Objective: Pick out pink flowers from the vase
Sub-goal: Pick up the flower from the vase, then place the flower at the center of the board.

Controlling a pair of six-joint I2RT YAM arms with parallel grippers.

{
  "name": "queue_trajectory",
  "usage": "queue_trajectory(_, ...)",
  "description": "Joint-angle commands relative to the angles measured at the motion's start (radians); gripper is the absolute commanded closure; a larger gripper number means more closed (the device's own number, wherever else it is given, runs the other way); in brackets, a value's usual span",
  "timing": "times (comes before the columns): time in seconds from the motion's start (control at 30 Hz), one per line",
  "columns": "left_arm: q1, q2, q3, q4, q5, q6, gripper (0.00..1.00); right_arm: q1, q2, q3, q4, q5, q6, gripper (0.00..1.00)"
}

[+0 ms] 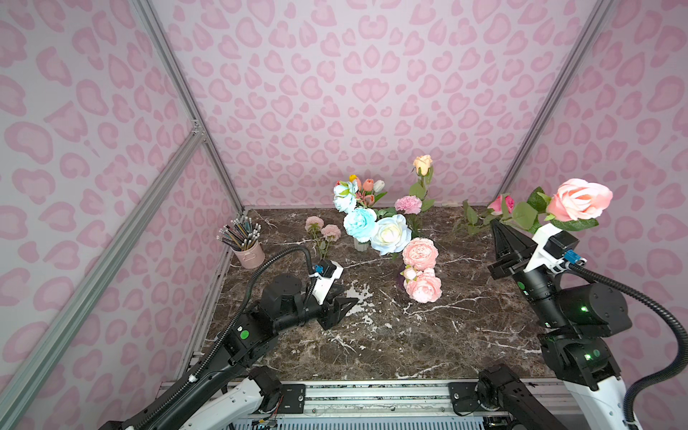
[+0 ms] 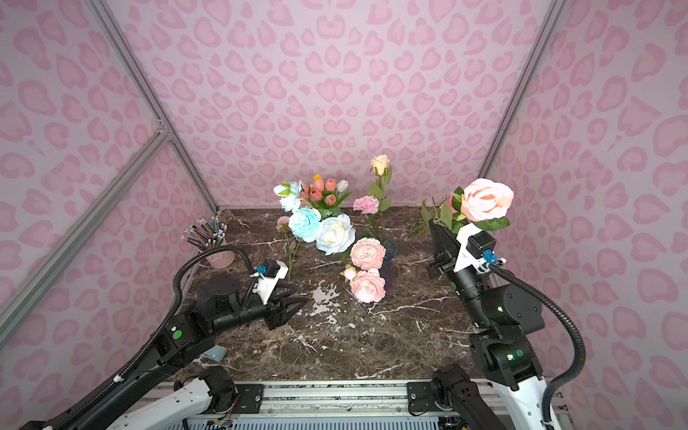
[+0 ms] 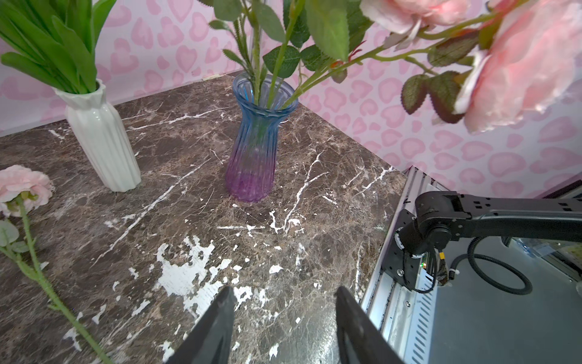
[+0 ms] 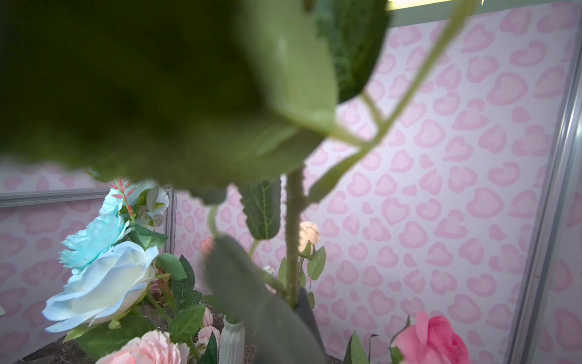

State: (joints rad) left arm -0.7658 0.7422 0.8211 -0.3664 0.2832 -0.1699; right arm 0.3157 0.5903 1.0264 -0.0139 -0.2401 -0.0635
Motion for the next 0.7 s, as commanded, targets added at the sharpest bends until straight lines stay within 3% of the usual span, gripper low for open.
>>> queue_trajectory(0.0, 0.0, -0.004, 0.007, 0.073, 0.054, 0.033, 0.46, 0.001, -0.005, 0.05, -0.177, -0.094, -0.025, 1.0)
queue_trajectory(0.1, 0.001, -0.004, 0.01, 0.082, 0.074, 0.046, 0.47, 0.0, -0.003, 0.089, -0.288, -0.174, -0.045, 1.0)
queue_trajectory(0.33, -0.001, -0.004, 0.028, 0.085, 0.079, 0.065, 0.47, 0.0, 0.037, 0.131, -0.339, -0.443, 0.012, 1.0)
queue_trajectory(0.53, -0.002, -0.013, 0.033, 0.074, 0.038, 0.064, 0.47, 0.003, 0.089, 0.129, -0.192, -0.697, 0.172, 1.0)
queue_trajectory(0.67, -0.003, -0.016, 0.035, 0.066, -0.001, 0.059, 0.47, 0.057, 0.115, 0.107, -0.059, -0.757, 0.278, 1.0)
